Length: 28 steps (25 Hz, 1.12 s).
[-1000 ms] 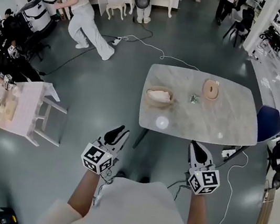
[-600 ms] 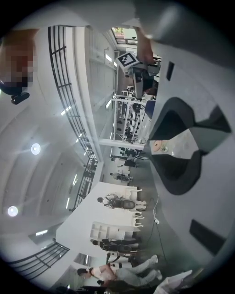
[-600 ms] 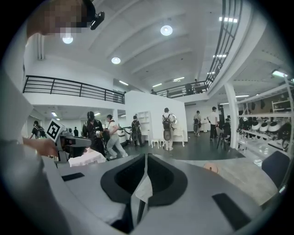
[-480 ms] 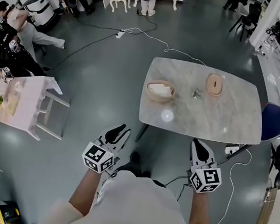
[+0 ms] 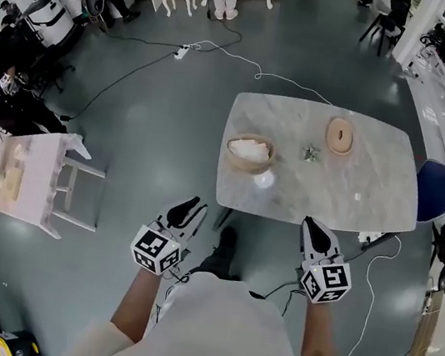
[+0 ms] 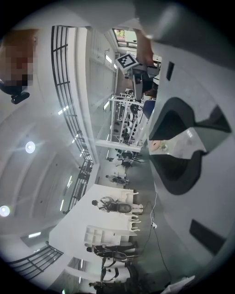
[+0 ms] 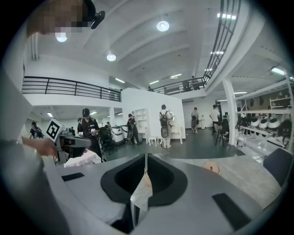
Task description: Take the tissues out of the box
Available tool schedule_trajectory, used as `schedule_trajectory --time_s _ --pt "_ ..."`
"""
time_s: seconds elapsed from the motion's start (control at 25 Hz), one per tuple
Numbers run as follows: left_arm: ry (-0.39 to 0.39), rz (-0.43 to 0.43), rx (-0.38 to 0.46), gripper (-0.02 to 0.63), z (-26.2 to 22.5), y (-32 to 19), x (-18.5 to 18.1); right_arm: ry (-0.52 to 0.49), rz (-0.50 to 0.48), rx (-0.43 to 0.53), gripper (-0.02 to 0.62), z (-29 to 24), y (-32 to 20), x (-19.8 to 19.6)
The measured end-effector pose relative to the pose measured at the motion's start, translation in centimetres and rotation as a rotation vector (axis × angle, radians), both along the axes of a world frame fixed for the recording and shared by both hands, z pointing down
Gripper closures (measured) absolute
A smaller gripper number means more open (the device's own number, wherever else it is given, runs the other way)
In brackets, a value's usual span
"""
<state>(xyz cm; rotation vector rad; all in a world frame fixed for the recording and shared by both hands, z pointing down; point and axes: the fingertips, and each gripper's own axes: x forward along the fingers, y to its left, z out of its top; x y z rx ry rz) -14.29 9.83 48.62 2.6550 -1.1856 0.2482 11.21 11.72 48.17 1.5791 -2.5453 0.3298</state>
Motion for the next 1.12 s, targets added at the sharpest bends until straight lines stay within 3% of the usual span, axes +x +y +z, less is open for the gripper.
schedule_trajectory --time_s 0.64,1.12 --pt "-0.021 0.091 -0.064 0.503 2.4 -16.3 -1.3 0.042 0.005 -0.078 0.555 1.8 -14.9 -3.9" --pt "-0.046 0.144 -0.135 0.503 4.9 -22.4 0.2 0.046 0.020 -0.152 0.555 3.6 -19.8 -3.3"
